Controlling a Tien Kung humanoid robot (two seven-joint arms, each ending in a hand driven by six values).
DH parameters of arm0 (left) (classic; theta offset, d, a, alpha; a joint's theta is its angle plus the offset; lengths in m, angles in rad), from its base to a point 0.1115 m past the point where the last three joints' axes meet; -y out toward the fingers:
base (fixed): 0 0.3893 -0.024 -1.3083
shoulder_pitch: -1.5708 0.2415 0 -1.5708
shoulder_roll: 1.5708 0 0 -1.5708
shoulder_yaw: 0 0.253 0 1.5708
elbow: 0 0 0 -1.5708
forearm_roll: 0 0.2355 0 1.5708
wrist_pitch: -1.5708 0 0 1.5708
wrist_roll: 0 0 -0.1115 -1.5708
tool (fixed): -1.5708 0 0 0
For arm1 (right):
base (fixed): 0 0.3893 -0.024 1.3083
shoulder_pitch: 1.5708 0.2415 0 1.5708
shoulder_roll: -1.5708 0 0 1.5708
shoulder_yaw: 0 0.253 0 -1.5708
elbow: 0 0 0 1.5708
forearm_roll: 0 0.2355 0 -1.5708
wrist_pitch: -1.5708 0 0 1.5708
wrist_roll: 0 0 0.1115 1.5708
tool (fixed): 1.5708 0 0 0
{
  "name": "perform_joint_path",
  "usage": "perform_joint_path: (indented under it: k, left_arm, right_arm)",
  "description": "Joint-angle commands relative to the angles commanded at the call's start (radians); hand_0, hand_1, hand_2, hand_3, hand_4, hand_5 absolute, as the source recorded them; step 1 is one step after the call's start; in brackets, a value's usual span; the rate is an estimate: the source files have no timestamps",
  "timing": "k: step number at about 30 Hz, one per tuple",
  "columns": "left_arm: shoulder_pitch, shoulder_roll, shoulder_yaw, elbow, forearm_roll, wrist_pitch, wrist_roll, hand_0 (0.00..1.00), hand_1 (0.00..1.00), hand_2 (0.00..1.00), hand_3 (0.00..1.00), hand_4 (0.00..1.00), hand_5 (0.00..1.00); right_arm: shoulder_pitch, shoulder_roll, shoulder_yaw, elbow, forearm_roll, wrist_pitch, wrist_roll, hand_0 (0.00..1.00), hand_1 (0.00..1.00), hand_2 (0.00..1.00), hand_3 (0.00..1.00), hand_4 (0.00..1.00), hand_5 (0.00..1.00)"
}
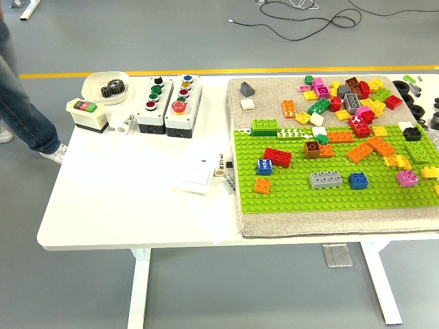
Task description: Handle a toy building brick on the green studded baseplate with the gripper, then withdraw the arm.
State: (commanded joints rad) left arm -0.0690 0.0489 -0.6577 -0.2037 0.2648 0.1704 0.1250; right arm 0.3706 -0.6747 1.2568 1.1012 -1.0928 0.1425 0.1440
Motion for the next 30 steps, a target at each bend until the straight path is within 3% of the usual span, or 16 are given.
perform_joint_path:
  k: [4, 13, 20, 30]
  left_arm:
    - [0.0, 0.0, -0.001, 0.0, 0.002, 0.0, 0.0, 0.81, 0.865, 0.881, 0.798, 0.833, 0.708]
    - [0.001, 0.0, -0.005, 0.0, 0.009, 0.0, 0.003, 0.811, 0.864, 0.88, 0.798, 0.835, 0.711]
    - [0.004, 0.002, -0.014, -0.001, 0.024, 0.001, 0.006, 0.811, 0.863, 0.878, 0.797, 0.834, 0.708]
    - [0.009, 0.007, -0.033, -0.002, 0.056, 0.001, 0.016, 0.811, 0.864, 0.879, 0.797, 0.834, 0.708]
  right_arm:
    - [-0.002, -0.005, -0.026, 0.019, -0.064, -0.009, 0.018, 0.845, 0.801, 0.81, 0.803, 0.998, 0.763]
    - [-0.008, -0.022, -0.132, 0.103, -0.353, -0.039, 0.071, 0.852, 0.797, 0.819, 0.82, 0.998, 0.766]
    - [-0.003, -0.036, -0.214, 0.158, -0.445, -0.042, 0.075, 0.855, 0.798, 0.815, 0.812, 0.998, 0.769]
    - [0.02, -0.048, -0.309, 0.175, -0.51, -0.046, 0.066, 0.86, 0.797, 0.807, 0.799, 0.998, 0.791]
